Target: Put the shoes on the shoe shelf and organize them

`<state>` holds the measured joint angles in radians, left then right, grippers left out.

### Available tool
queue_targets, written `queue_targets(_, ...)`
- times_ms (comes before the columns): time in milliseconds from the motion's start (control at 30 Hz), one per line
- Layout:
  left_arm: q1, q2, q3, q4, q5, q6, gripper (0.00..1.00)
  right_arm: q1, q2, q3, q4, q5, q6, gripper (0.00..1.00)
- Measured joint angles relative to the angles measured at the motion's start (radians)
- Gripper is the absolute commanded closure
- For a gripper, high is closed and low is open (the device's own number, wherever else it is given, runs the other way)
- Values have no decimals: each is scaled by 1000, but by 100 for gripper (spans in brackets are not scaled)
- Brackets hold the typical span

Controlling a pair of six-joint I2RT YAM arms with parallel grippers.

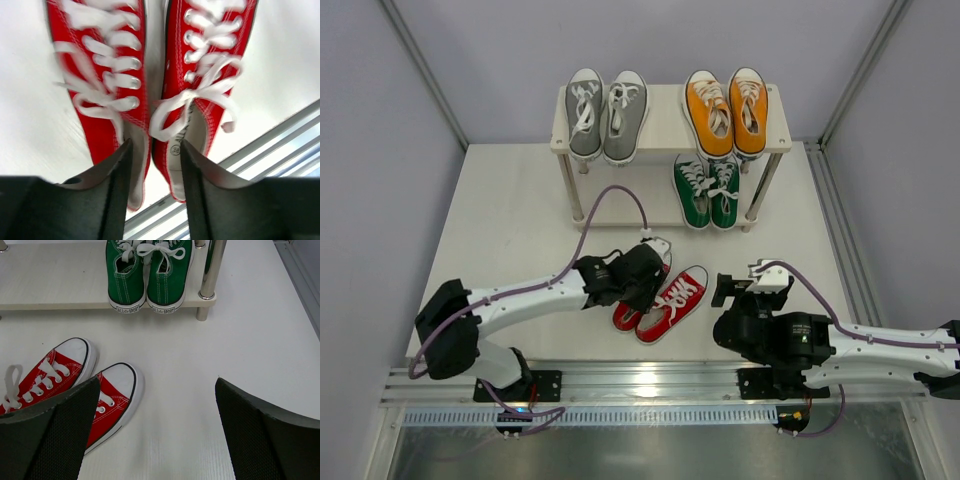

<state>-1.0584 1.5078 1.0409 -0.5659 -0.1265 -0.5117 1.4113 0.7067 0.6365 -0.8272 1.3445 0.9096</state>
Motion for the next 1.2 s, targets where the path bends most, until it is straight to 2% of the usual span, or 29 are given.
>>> queue_targets(67, -1, -61, -5, 19, -31, -6, 43, 0, 0, 0, -11, 0, 8, 4)
queue_targets(200, -4, -141, -23, 68, -69, -26, 35, 0, 3, 0, -23, 0, 16, 3)
queue_targets(300, -15, -167, -71, 109, -90, -30, 31, 0, 7, 0, -32, 0, 25, 2)
queue_targets(500, -24, -177, -175, 174, -111, -11, 30, 0, 13, 1, -50, -2, 40, 2)
queue_targets(733, -40, -169, -250, 290, -118, 22, 30, 0, 16, 11, -76, -5, 58, 2)
queue_targets(933, -84, -95, -269, 383, -132, 29, 34, 0, 41, 23, -85, -5, 62, 2)
queue_targets(1133, -109, -16, -304, 476, -185, 46, 46, 0, 58, 33, -87, -8, 63, 2)
queue_targets(1200, -110, 10, -315, 515, -210, 49, 56, 0, 58, 34, -89, -8, 64, 2)
